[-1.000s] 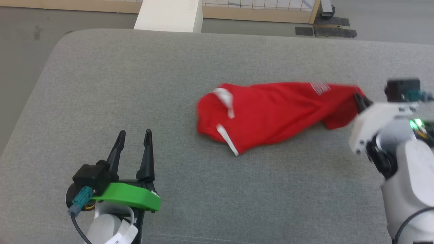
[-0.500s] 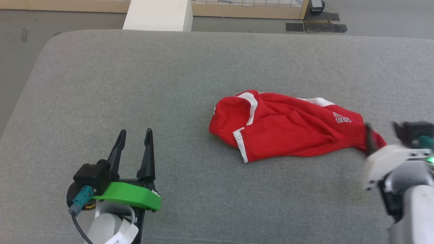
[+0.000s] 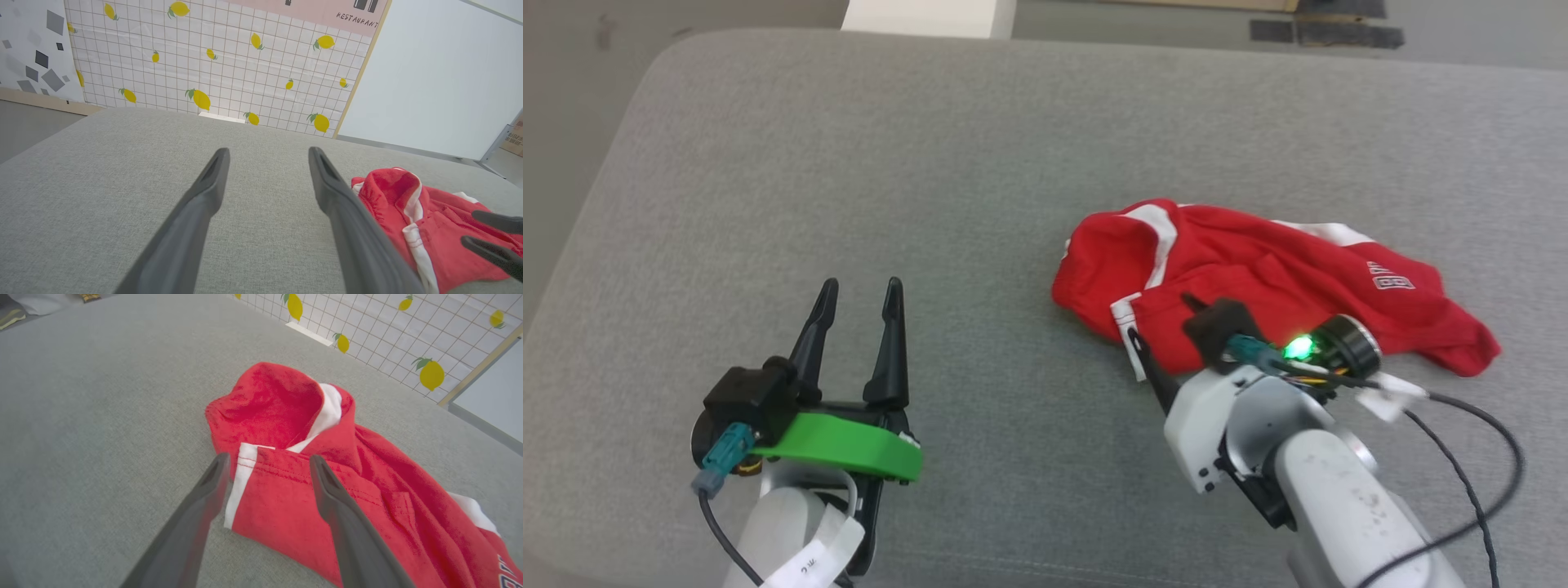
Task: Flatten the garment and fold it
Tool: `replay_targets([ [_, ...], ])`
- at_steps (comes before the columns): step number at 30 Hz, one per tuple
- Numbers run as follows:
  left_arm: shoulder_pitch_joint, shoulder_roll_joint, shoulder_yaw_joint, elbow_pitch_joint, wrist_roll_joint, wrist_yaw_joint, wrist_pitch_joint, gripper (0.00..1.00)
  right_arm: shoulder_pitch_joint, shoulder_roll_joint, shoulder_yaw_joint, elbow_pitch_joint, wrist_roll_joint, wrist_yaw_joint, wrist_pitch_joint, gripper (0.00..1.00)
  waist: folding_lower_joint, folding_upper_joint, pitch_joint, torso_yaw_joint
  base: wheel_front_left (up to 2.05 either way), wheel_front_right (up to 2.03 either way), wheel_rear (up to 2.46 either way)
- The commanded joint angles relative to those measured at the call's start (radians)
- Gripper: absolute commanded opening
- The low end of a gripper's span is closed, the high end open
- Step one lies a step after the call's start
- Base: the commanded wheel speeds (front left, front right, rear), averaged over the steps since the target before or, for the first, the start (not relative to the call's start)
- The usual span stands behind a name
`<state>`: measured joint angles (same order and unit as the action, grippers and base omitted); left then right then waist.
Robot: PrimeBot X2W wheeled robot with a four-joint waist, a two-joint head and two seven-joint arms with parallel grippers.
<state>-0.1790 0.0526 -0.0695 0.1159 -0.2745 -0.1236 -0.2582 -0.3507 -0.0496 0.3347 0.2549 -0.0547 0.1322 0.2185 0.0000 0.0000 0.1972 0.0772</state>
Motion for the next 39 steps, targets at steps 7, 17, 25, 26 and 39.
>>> replay_targets([
  [7,-0.024,-0.002,-0.008,-0.002,-0.020,0.004,-0.004,1.00,-0.096,-0.001,0.026,0.188,-0.036,-0.002,0.073,0.48,0.0000,0.0000,0.053,0.069,0.00,0.00,0.00],
  [17,-0.008,-0.002,-0.002,0.008,-0.015,0.009,-0.004,1.00,-0.050,-0.001,-0.064,0.145,0.042,-0.002,-0.009,0.00,0.0000,0.0000,0.011,0.058,0.00,0.00,0.00],
  [25,0.029,-0.002,0.011,0.017,0.007,0.006,-0.004,1.00,0.153,-0.001,-0.322,-0.011,0.181,-0.002,-0.082,0.00,0.0000,0.0000,-0.066,0.005,0.00,0.00,0.00],
  [26,0.035,-0.002,0.014,0.017,0.010,0.006,-0.004,1.00,0.186,-0.001,-0.367,-0.024,0.201,-0.002,-0.087,0.00,0.0000,0.0000,-0.074,-0.004,0.00,0.00,0.00],
  [39,0.064,-0.002,0.010,0.029,0.035,-0.003,-0.004,1.00,0.326,-0.001,-0.618,-0.038,0.203,-0.002,-0.075,1.00,0.0000,0.0000,-0.103,-0.097,0.00,0.00,0.00],
])
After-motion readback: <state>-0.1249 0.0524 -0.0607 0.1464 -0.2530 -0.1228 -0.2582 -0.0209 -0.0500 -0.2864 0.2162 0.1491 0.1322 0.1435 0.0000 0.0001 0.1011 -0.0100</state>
